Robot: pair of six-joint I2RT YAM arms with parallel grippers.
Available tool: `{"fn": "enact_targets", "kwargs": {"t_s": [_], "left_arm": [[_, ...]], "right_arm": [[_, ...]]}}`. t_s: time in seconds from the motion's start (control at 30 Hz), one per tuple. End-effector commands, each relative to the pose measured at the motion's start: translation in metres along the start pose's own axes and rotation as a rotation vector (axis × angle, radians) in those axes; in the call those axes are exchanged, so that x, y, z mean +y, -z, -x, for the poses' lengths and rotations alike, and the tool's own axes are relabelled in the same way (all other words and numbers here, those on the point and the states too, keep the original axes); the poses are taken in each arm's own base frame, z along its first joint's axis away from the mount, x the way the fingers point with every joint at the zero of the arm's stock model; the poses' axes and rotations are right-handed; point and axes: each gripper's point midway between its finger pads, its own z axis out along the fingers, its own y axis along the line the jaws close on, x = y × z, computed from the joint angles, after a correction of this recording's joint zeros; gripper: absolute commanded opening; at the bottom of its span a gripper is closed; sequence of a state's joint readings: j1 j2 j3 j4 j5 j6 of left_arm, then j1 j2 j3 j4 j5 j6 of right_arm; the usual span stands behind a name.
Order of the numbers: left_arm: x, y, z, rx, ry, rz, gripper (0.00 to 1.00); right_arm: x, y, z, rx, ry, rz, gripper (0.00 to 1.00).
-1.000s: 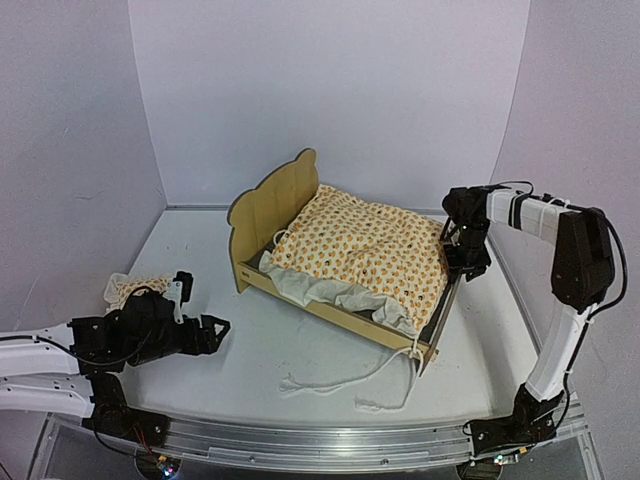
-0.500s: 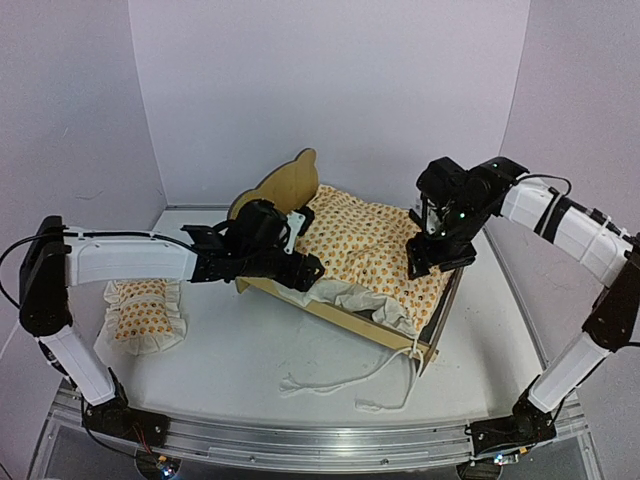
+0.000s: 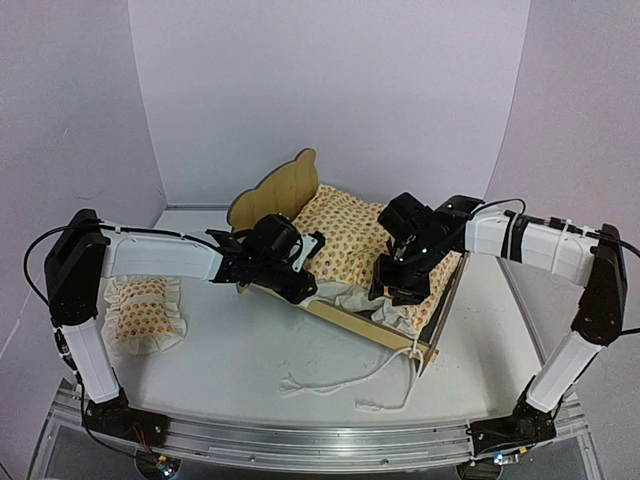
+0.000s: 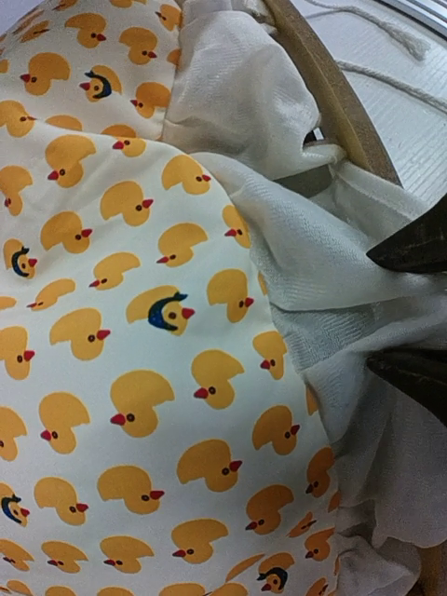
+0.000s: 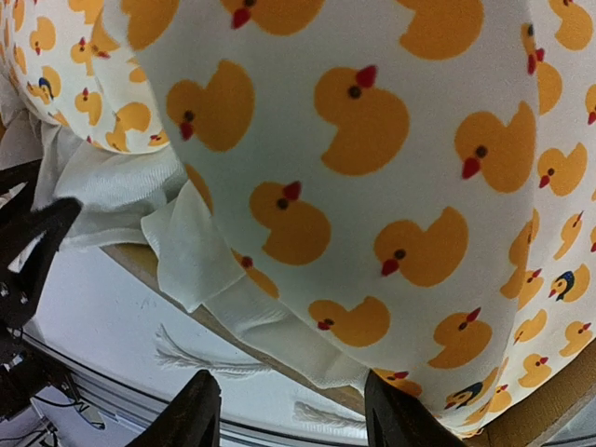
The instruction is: Set up the pet bed
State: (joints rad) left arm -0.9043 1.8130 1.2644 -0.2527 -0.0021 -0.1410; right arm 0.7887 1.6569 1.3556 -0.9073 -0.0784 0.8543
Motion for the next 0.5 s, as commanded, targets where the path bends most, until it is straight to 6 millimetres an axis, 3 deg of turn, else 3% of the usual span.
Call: {"fn": "enact_targets", "kwargs": {"t_s": [0.0, 0.13, 0.33, 0.47], "left_arm": [[-0.002, 0.014, 0.03, -0.078, -0.04, 0.016, 0.22], [0.0, 0.027, 0.038, -0.106, -0.056, 0.026, 0.01], [-0.009, 0.044, 0.05, -0.146, -0.052, -0.019, 0.0], [-0.011, 0.052, 0.059, -0.174, -0.052, -0.026, 0.0]], "right_arm": [[0.008, 0.0, 0.003, -0.071, -0.047, -0.01, 0.51], [0.003, 0.011, 0.002, -0.149, 0.055, -0.114, 0.5], [-0.001, 0.007, -0.012, -0.14, 0.097, -0.203, 0.52], [-0.005, -0.001, -0.005, -0.182, 0.05, -0.242, 0.53]]}}
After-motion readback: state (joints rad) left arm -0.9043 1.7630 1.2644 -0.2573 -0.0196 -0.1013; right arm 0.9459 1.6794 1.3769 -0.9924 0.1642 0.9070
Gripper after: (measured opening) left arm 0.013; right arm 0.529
